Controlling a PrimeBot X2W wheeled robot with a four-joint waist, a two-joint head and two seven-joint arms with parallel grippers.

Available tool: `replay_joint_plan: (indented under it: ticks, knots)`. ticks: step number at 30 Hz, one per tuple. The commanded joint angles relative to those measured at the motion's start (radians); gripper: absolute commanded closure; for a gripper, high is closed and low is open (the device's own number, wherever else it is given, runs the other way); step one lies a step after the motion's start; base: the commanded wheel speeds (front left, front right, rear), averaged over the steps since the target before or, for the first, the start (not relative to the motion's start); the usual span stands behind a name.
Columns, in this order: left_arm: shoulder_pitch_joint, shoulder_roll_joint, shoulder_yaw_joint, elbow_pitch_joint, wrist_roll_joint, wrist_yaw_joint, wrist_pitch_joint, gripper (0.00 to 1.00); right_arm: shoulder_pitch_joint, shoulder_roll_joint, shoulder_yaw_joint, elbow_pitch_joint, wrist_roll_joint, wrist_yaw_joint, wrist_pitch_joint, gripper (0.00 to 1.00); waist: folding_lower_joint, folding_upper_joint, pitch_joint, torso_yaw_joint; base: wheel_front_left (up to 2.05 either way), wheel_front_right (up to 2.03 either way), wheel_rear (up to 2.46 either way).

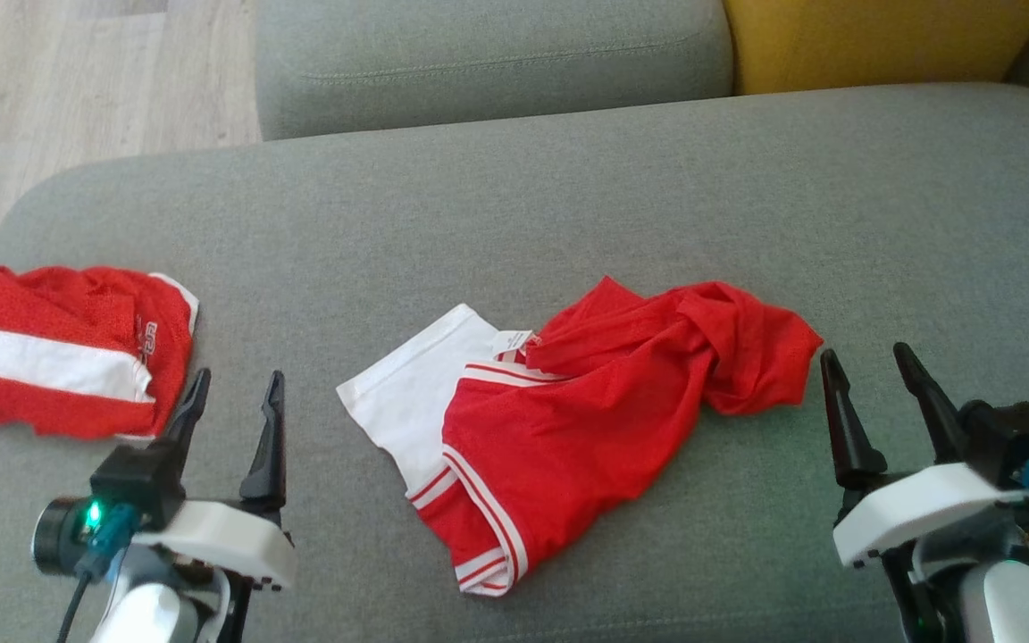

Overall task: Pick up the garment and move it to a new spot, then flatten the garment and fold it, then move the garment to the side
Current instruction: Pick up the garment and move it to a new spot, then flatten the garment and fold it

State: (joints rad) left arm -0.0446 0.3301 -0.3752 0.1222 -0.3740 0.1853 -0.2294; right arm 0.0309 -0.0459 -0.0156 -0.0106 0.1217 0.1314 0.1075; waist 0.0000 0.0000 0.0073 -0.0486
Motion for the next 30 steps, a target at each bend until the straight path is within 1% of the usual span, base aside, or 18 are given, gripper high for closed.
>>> replay_joint_plan:
  ticks: [1, 13, 21, 27, 30]
  knots:
    - [-0.043, 0.030, 0.040, -0.037, 0.000, 0.008, -0.003, 0.00, -0.033, -0.004, 0.023, -0.041, -0.002, -0.001, 0.002, 0.00, 0.0000, 0.0000, 0.001, -0.001, 0.00, 0.00, 0.00]
    - [-0.048, 0.034, 0.033, -0.041, 0.000, 0.020, 0.000, 0.00, -0.038, -0.004, 0.026, -0.042, 0.003, -0.001, 0.000, 0.00, 0.0000, 0.0000, 0.009, -0.002, 0.00, 0.00, 0.00]
    - [-0.061, 0.036, 0.026, -0.041, 0.002, 0.020, -0.002, 0.00, -0.046, -0.004, 0.024, -0.036, 0.002, -0.001, 0.000, 0.00, 0.0000, 0.0000, 0.020, 0.003, 0.00, 0.00, 0.00]
    - [-0.082, 0.033, 0.016, -0.047, 0.008, 0.018, -0.002, 0.00, -0.065, -0.004, 0.039, -0.016, 0.003, -0.001, 0.028, 0.00, 0.0000, 0.0000, 0.046, 0.015, 0.00, 0.00, 0.00]
    - [-0.106, 0.028, 0.008, -0.052, 0.015, 0.016, -0.003, 0.00, -0.092, -0.012, 0.062, 0.009, -0.001, -0.001, 0.061, 0.00, 0.0000, 0.0000, 0.081, 0.027, 0.00, 0.00, 0.00]
